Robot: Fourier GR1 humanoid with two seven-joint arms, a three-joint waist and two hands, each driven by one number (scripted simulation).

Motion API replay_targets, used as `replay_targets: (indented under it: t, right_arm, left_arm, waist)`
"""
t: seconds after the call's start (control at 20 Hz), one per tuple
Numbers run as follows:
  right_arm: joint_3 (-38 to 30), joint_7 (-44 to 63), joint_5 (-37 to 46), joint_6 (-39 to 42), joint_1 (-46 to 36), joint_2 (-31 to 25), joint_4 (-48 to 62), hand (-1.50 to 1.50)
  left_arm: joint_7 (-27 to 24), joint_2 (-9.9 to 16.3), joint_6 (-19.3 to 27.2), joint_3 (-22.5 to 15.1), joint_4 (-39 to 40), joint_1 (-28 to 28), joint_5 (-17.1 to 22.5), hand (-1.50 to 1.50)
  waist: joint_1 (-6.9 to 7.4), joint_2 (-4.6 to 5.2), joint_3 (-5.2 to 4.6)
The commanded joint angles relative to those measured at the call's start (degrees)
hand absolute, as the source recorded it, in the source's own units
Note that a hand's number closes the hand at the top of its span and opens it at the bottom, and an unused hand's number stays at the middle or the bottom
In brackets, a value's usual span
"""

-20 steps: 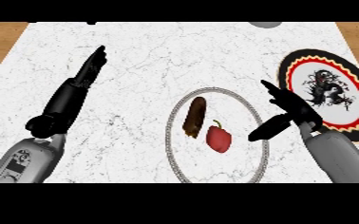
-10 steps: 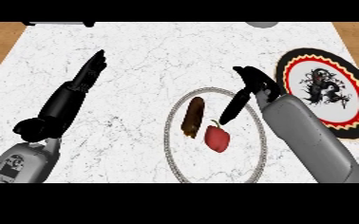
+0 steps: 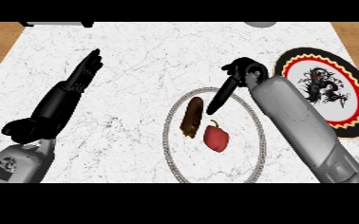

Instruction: Pick the bell pepper from the placemat and place it in the plate

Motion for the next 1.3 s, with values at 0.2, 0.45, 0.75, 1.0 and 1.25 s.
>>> replay_targets:
  t: [0.2,0.45,0.75,1.0,1.25]
  right_arm:
    - [0.07,14.24,-6.75,9.66,-6.78,-4.70,7.91,-1.50]
    - [2.61,16.11,-7.66,5.18,-8.19,-2.80,8.37,-1.50]
    - [2.58,13.27,-12.75,9.01,-6.86,-4.78,9.69,-1.50]
    - [5.55,10.79,-13.60,8.83,-5.43,-3.42,11.55,-1.50]
    - [8.48,10.08,-14.96,8.45,-4.37,-0.87,13.27,-1.50]
  left_arm:
    - [1.91,-0.81,0.55,0.66,-0.11,-1.38,-0.76,0.00]
    - [-1.65,-1.01,-0.99,1.00,0.31,1.71,-1.03,0.00]
    - [0.12,-2.48,0.00,0.93,-0.27,2.74,-1.85,0.00]
    - [1.28,0.62,-3.02,3.76,-3.26,3.21,0.09,0.00]
    - [-0.04,-0.80,-2.85,4.06,-1.19,2.45,-0.95,0.00]
  waist:
    - [-0.73,0.09,0.03]
    - [-0.96,-0.18,0.01]
    - [-1.06,-0.16,0.04]
    - [-0.49,-0.22,0.05]
    - [-0.72,-0.06,0.03]
